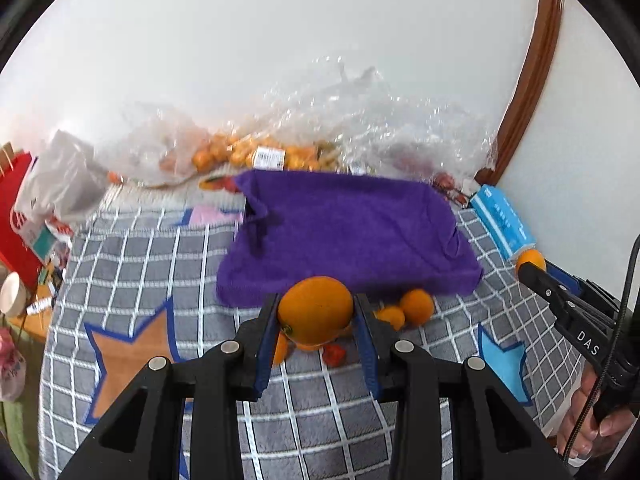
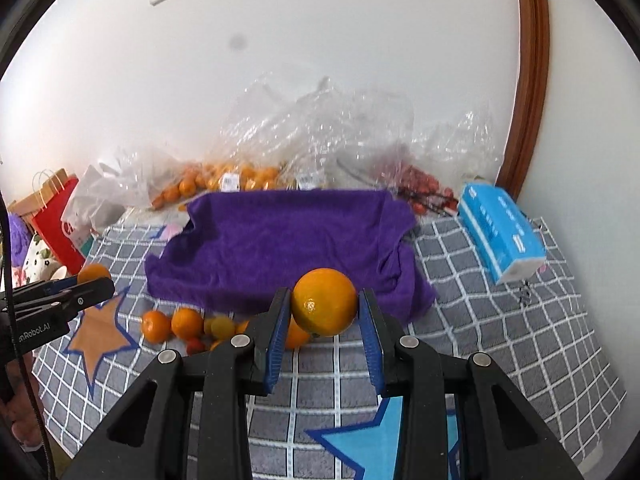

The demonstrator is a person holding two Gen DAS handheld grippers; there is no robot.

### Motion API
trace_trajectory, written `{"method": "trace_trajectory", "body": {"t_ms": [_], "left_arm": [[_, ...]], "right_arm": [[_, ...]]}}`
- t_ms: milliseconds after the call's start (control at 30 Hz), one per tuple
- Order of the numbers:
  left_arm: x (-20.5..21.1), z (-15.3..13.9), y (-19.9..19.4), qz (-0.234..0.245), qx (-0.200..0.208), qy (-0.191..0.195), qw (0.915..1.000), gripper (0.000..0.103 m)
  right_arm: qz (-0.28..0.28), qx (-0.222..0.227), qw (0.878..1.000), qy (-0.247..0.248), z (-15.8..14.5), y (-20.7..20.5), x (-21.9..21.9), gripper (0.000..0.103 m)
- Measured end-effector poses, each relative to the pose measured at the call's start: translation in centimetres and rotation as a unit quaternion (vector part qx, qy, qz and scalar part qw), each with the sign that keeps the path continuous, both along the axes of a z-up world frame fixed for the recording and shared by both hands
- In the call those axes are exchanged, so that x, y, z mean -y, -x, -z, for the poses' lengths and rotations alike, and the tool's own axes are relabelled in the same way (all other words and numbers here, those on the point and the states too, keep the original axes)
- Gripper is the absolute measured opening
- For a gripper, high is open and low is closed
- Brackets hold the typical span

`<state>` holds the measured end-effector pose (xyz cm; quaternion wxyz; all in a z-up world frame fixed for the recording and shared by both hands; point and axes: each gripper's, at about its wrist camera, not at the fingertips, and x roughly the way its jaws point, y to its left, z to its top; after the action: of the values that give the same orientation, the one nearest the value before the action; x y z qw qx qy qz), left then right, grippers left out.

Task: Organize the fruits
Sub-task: 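Carry the tangerines in both tools up over the purple towel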

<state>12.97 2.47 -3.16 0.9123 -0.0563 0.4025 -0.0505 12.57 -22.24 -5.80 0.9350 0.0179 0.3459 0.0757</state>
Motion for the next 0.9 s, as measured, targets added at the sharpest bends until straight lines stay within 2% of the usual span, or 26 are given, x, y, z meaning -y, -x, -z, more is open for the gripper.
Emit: {"method": "trace_trajectory", "body": {"t_ms": [433,900], "left_arm": [[-0.4,-2.9,-3.1,0.0,0.024,0.003,0.9997,0.034],[-0.7,-3.5,-7.2,0.001,0.027,0.006,0.9996,0.034]], "right_arm": [[-0.005,0.017,1.0,0.001,-2.2,-3.5,-0.6,0.034],[0.004,0.027,1.0,0.001,-3.1,-7.5,-0.5,0.034]]}}
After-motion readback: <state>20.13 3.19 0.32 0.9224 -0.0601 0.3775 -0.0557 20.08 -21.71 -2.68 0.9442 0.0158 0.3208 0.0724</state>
